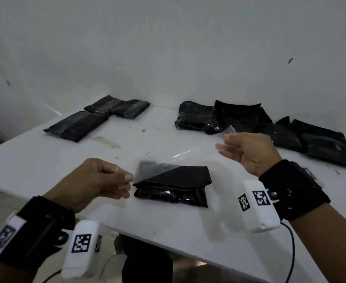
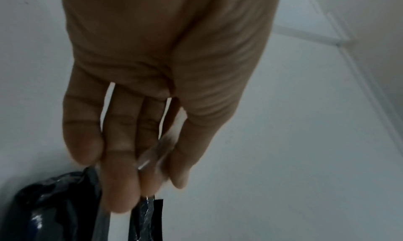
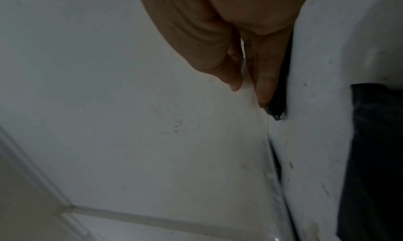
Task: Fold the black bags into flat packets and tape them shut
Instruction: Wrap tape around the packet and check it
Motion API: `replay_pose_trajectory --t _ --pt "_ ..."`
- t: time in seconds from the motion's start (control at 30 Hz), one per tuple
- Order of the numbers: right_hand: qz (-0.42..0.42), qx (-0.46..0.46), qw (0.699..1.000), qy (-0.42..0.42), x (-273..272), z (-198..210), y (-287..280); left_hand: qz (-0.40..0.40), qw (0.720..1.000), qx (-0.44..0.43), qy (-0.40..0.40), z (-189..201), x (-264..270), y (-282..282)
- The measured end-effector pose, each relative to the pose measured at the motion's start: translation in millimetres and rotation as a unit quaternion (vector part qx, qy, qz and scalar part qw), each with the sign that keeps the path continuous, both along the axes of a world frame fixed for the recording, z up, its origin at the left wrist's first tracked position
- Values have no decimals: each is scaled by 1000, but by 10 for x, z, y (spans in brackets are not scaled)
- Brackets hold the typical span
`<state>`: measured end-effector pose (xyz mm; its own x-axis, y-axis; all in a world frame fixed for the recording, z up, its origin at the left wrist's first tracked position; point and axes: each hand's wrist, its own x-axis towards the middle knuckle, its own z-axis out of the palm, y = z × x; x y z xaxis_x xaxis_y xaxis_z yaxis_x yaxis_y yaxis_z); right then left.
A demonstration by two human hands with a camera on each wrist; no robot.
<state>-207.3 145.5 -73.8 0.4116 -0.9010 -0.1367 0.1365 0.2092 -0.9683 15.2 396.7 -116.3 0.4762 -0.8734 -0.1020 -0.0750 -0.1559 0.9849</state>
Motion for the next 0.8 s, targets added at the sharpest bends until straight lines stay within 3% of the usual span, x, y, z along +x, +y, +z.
replay_pose_trajectory --t 0.43,0.8 --pt "29 87 995 47 36 -575 272 197 968 21 152 -178 149 -194" --pt "10 69 996 63 -164 -830 451 233 966 42 104 -320 154 -238"
